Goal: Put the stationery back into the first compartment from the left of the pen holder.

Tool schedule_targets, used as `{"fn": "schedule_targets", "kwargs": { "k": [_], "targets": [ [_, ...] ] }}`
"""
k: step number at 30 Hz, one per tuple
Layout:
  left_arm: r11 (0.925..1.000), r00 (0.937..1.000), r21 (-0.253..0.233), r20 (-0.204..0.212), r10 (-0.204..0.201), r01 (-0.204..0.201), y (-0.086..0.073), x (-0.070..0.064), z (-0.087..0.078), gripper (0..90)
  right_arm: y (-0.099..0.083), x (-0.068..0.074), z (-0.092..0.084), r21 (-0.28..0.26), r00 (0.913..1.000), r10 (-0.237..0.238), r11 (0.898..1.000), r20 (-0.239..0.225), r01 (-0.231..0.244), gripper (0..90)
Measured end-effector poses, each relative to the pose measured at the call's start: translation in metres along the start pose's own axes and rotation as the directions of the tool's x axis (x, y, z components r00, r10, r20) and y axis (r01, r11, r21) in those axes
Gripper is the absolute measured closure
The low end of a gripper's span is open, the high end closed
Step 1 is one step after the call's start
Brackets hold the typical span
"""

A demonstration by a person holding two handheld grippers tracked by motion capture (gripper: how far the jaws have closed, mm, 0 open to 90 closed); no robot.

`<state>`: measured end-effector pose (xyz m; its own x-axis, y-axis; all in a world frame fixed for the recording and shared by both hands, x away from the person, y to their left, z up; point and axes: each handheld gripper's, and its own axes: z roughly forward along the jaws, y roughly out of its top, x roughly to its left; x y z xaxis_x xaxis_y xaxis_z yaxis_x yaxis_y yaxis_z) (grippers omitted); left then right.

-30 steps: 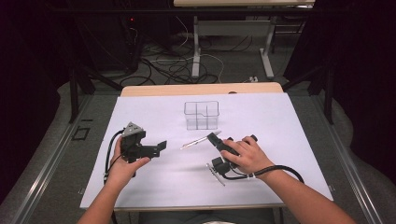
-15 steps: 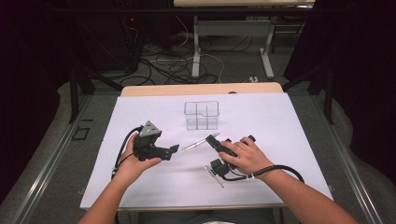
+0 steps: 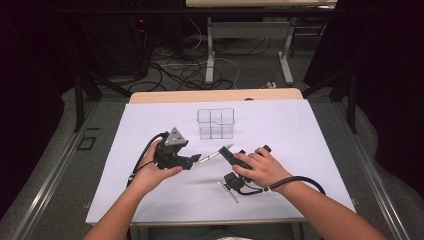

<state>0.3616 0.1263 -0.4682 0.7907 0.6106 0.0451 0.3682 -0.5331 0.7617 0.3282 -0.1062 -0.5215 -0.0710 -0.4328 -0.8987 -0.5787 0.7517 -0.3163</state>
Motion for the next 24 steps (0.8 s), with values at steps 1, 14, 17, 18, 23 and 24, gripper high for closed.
{"fn": "schedule_targets", "kwargs": {
  "k": [1, 14, 17, 18, 23, 24],
  "targets": [
    [0.9999, 0.9999, -0.005, 0.003, 0.012, -0.012, 0.001, -0.001, 0.001, 32.3, 0.0, 0.0, 0.0, 0.0, 1.0, 0.001, 1.0, 0.002, -0.001, 79.2],
    [0.9902, 0.9946, 0.114, 0.075, 0.072, -0.08, 0.016, -0.008, 0.01, 44.4, 0.004, -0.002, 0.0, -0.026, 0.9992, -0.04, 0.999, -0.006, 0.039, 79.2],
    [0.985, 0.9928, 0.145, 0.088, 0.081, -0.093, 0.017, -0.009, 0.011, 47.9, 0.005, -0.001, 0.0, -0.022, 0.9992, -0.039, 0.999, -0.004, 0.039, 79.2],
    [0.9858, 0.9932, 0.143, 0.087, 0.077, -0.089, 0.017, -0.01, 0.012, 48.4, 0.005, -0.001, 0.001, -0.034, 0.999, -0.044, 0.998, -0.001, 0.044, 79.2],
    [0.9812, 0.9924, 0.167, 0.092, 0.082, -0.096, 0.019, -0.012, 0.016, 50.9, 0.008, 0.001, 0.002, -0.043, 0.9987, -0.051, 0.998, 0.002, 0.051, 79.2],
    [0.9793, 0.9919, 0.176, 0.095, 0.085, -0.1, 0.019, -0.012, 0.017, 51.0, 0.009, 0.002, 0.0, -0.023, 0.9992, -0.039, 0.999, -0.006, 0.039, 79.2]
  ]
}}
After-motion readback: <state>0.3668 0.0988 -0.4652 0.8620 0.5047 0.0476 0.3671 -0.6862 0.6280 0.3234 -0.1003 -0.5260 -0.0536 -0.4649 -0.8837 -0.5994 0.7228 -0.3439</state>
